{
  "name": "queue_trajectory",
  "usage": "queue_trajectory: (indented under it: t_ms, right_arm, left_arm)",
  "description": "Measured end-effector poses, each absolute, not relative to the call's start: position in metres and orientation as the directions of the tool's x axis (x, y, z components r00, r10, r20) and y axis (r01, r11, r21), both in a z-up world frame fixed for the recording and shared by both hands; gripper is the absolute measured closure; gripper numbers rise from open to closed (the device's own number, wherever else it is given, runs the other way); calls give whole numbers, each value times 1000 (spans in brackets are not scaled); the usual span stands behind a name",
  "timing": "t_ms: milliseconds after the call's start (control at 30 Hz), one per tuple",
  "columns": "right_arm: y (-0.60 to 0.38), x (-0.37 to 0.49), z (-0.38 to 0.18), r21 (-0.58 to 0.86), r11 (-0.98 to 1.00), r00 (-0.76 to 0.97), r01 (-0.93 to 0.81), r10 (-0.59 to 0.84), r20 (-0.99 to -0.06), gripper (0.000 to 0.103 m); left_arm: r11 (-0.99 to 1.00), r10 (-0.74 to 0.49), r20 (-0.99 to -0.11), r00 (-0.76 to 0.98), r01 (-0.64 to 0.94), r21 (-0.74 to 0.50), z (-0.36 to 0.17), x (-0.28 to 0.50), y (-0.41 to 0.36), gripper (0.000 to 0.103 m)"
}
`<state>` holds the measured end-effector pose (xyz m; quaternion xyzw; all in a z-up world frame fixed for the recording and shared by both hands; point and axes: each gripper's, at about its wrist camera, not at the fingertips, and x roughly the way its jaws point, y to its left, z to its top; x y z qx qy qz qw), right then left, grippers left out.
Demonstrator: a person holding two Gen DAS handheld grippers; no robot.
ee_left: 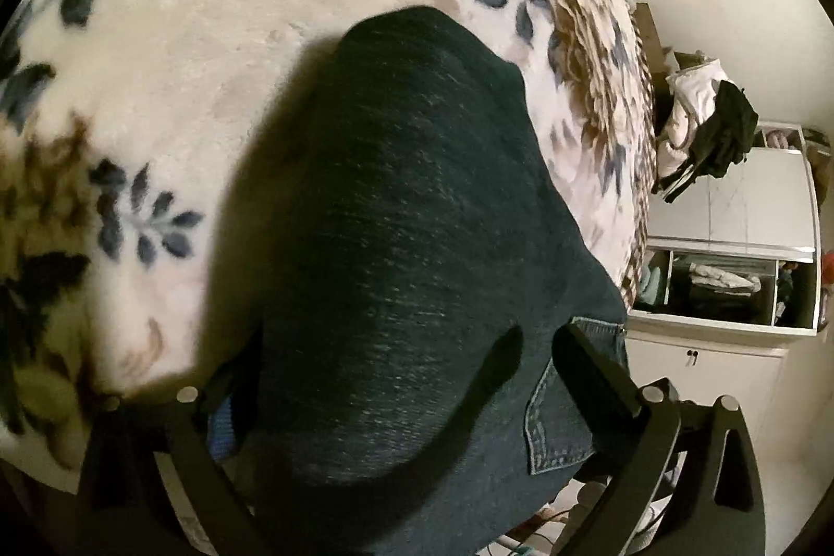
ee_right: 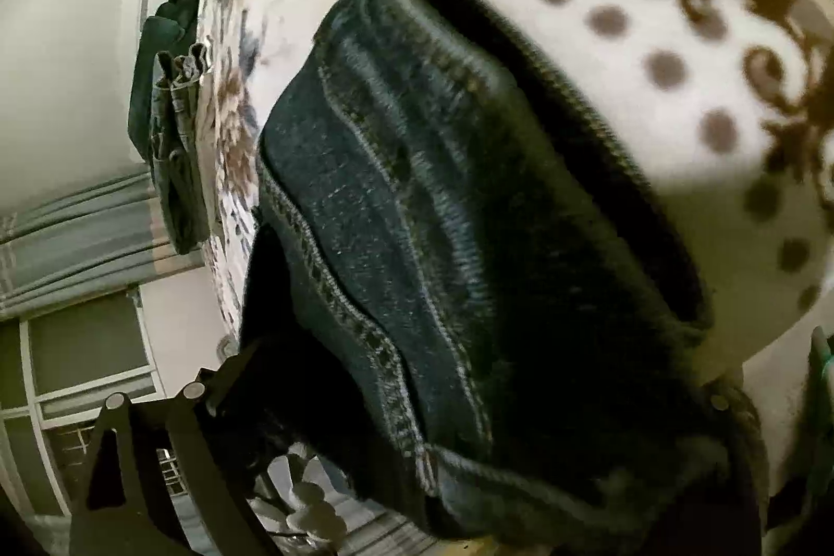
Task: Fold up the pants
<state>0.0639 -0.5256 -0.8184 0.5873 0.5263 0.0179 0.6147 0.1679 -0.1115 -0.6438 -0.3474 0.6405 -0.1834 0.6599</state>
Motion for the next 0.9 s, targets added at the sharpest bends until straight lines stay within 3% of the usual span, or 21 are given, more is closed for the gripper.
queue_trajectory:
  t_ms: [67, 100, 133, 200, 233, 300, 600, 900]
  right_arm:
    - [-520, 69, -815, 721, 342, 433, 603, 619, -656, 45]
    - [-520, 69, -816, 714, 339, 431, 612, 615, -661, 47]
    - [-519, 69, -815, 713, 337, 433, 615, 611, -663, 51]
    - [-520, 67, -811, 705, 342, 434, 621, 599, -673, 57]
    - [-519, 67, -808, 703, 340, 436, 625, 595, -675, 61]
    - [-517, 69, -800, 702, 343, 438, 624, 589, -679, 65]
    - [-516, 73, -737, 724, 398, 456, 563, 581, -674, 69]
    - [-495, 135, -616, 798, 402, 532, 449, 597, -600, 70]
  left_arm:
    - [692, -685, -719, 117, -205, -693, -643, 168, -112, 1]
    - [694, -682, -721, 125, -198, -692, -641, 167, -111, 6]
    - [702, -675, -726, 132, -188, -687, -638, 166, -111, 27]
    - [733, -640, -753, 153, -169, -659, -632, 163, -107, 56]
    - [717, -654, -736, 172, -169, -676, -628, 159, -102, 66]
    - [716, -653, -733, 193, -159, -680, -618, 153, -100, 72]
    - [736, -649, -735, 196, -81, -672, -537, 164, -104, 76]
    - [742, -638, -714, 289, -20, -670, -406, 230, -74, 76]
